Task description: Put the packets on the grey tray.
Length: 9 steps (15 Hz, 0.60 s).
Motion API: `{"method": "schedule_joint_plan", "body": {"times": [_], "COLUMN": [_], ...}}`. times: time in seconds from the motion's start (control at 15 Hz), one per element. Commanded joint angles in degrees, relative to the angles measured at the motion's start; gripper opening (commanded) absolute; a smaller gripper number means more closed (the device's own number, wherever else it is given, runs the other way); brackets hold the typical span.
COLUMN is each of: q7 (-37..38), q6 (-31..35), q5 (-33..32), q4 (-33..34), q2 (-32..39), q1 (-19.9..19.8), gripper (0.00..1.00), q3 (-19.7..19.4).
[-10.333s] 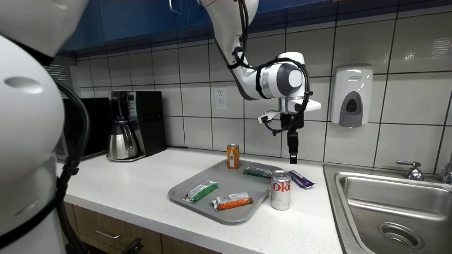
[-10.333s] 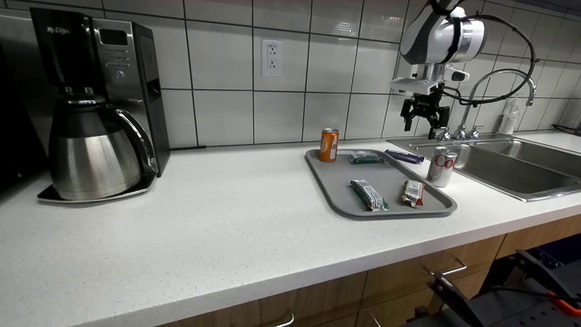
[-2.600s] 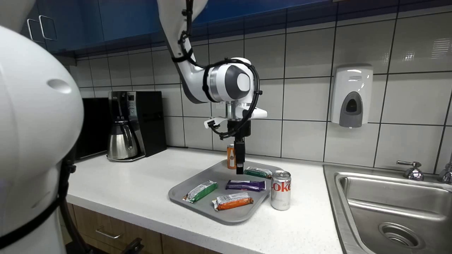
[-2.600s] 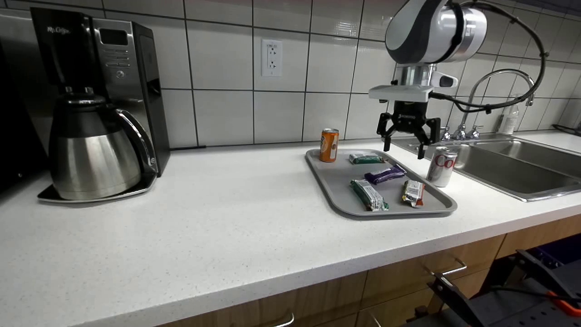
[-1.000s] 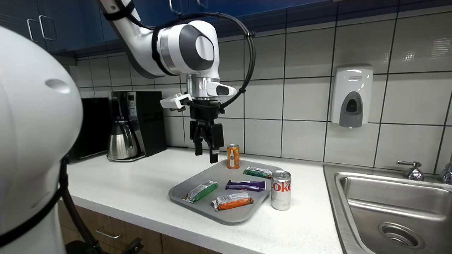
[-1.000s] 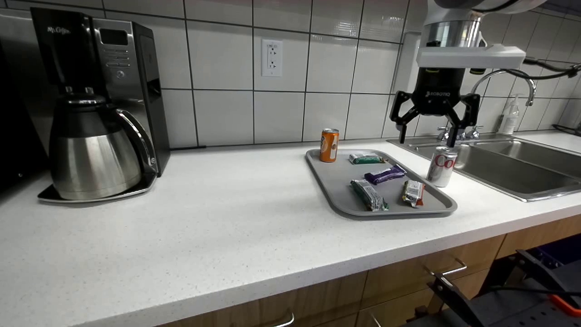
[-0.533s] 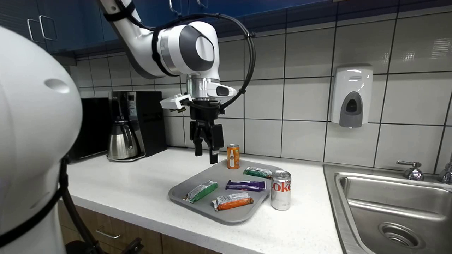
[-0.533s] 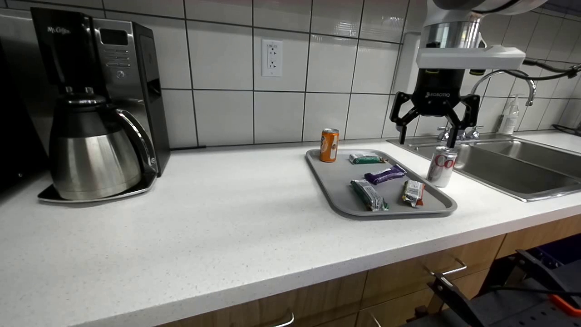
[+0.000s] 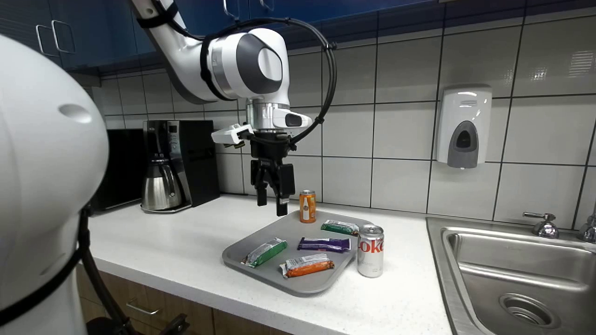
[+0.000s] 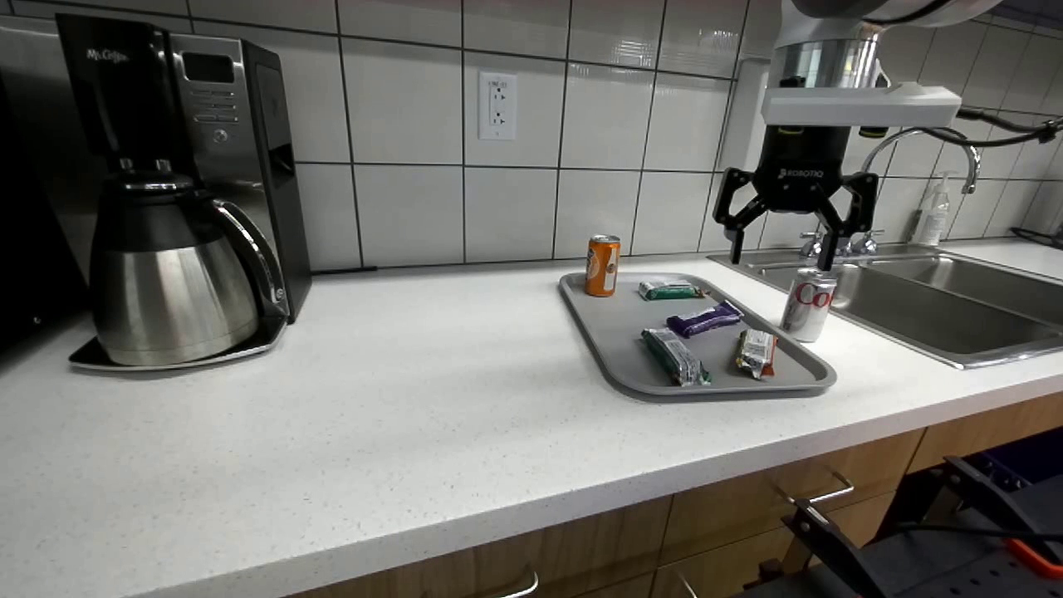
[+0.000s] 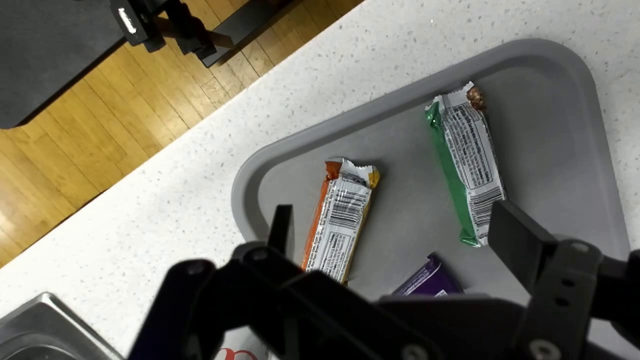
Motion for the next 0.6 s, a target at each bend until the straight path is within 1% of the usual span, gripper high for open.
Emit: {"method": "schedule_joint_plan", "body": {"times": [0.0,0.53], "q7": [-0.57,-0.57], "q6": [-0.06,-0.06], "q5": [0.74,0.74], "q4": [0.04,0.04], "q2": [0.00,0.00], "q1": [-1.88,-1.88], "gripper": [1.00,1.00], "q3": [1.93,1.93]}}
